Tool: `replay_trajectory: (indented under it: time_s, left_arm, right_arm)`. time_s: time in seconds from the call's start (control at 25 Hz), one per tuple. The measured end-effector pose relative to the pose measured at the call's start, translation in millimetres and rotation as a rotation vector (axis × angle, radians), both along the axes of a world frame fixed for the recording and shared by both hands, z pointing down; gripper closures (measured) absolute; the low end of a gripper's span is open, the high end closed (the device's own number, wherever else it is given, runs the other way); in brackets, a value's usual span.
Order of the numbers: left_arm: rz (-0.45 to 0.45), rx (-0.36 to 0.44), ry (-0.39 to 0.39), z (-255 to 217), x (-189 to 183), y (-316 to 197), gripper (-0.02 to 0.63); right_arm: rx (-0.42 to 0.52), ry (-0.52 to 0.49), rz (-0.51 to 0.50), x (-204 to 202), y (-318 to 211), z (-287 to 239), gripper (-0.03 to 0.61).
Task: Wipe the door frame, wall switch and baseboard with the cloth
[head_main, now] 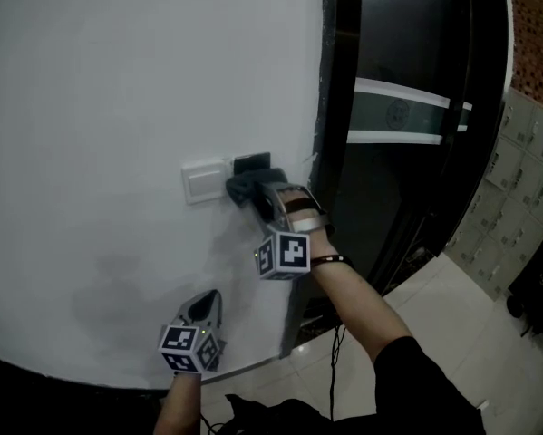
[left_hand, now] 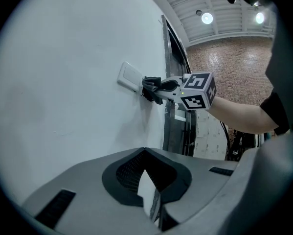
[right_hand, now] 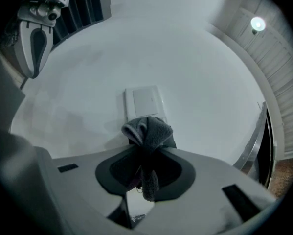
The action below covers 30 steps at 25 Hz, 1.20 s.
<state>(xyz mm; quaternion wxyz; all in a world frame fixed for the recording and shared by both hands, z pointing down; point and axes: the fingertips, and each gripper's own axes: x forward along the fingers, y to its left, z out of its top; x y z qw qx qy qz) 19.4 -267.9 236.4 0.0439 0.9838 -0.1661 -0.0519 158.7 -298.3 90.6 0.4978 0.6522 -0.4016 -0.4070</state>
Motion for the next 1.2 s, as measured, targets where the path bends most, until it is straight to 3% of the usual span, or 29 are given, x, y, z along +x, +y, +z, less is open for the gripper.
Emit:
replay_trajectory:
  time_s: [0.6,0.96,1.2]
  left_arm:
    - [-0.020,-0.021,-0.040,14,-14,1,0.621]
    - [-0.053,-0.019,-0.026,13,-31,-5,0.621]
    - [-0.115,-0.005,-0.006,6,-64,-21,0.621]
  right_arm:
    - [-0.044,-0.044,-0.024,-4,8,7,0.495]
    - [0.022,-0.022,-0.083,-33,7,-30,0.495]
    - [0.087,-0.017,-0.111,-73,-6,-69,0.495]
